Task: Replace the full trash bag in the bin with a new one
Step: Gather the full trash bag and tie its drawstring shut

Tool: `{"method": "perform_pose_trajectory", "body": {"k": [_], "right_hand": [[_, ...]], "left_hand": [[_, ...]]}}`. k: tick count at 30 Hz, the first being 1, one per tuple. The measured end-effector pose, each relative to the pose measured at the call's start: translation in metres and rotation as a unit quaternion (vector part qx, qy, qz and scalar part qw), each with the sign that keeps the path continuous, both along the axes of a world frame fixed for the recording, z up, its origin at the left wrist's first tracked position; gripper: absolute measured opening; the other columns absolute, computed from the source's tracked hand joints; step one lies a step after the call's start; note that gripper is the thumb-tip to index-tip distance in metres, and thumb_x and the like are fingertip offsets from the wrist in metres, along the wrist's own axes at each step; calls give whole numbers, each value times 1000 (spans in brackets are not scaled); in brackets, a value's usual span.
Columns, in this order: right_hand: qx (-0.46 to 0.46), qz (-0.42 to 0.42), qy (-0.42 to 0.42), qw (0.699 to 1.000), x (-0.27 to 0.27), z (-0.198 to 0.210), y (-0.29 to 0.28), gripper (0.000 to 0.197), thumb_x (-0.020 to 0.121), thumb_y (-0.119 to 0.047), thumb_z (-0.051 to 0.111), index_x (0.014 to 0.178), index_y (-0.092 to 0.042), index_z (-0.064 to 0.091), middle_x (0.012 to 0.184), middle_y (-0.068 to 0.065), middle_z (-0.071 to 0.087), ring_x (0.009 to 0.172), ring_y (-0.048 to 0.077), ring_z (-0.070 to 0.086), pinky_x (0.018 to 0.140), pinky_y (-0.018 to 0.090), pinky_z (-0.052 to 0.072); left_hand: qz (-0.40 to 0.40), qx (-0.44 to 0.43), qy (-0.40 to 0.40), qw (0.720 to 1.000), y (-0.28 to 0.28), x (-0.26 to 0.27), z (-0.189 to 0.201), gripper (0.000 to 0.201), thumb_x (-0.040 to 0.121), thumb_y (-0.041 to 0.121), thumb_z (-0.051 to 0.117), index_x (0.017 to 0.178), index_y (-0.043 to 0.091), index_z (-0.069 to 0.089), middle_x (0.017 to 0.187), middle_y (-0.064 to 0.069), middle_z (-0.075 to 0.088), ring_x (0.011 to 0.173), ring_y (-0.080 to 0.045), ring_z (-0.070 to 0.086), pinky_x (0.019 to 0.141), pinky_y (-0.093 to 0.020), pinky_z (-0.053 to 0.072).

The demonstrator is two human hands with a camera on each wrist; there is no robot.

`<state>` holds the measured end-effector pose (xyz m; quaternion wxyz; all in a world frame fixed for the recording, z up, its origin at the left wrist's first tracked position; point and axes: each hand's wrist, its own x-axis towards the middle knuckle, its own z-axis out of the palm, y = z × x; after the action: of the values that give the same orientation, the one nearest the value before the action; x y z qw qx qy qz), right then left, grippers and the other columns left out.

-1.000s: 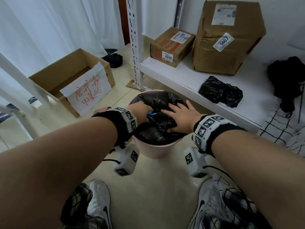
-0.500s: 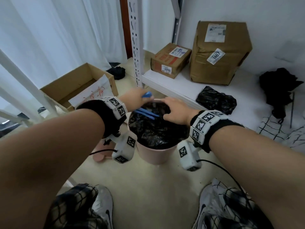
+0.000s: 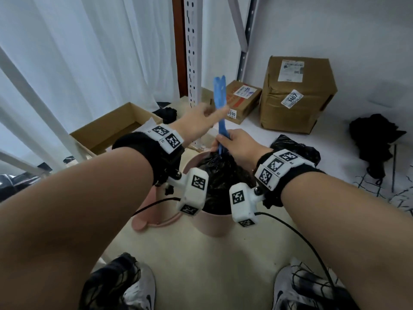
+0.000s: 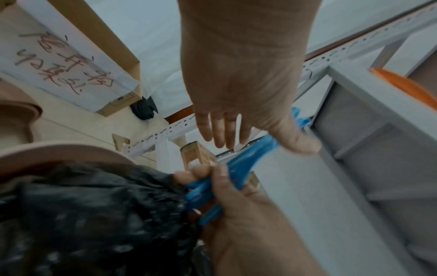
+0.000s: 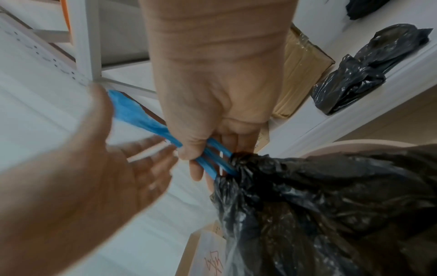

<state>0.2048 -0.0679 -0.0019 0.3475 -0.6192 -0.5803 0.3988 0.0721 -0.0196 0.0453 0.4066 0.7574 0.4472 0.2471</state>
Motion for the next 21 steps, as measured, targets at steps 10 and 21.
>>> {"method": "perform_pose_trajectory", "body": {"k": [10, 21], "right_hand": [[-8, 7, 33, 999, 8, 5, 3, 16, 96, -5, 50, 99, 3, 64, 65, -1, 65, 44, -8, 56, 50, 4, 42], [27, -203, 357, 911, -2, 14, 19, 41, 103, -29, 32, 67, -12, 42, 39, 0, 40, 38, 14, 46, 51, 26, 45]], "left_hand": [[13, -49, -19, 999, 4, 4, -32, 12, 88, 19, 64, 84, 9, 68, 67, 1, 60, 57, -3, 54, 56, -14, 46], [133, -296, -341, 882, 15, 3, -32, 39, 103, 27, 27, 68, 14, 36, 55, -1, 31, 47, -14, 37, 65, -28, 46]]}}
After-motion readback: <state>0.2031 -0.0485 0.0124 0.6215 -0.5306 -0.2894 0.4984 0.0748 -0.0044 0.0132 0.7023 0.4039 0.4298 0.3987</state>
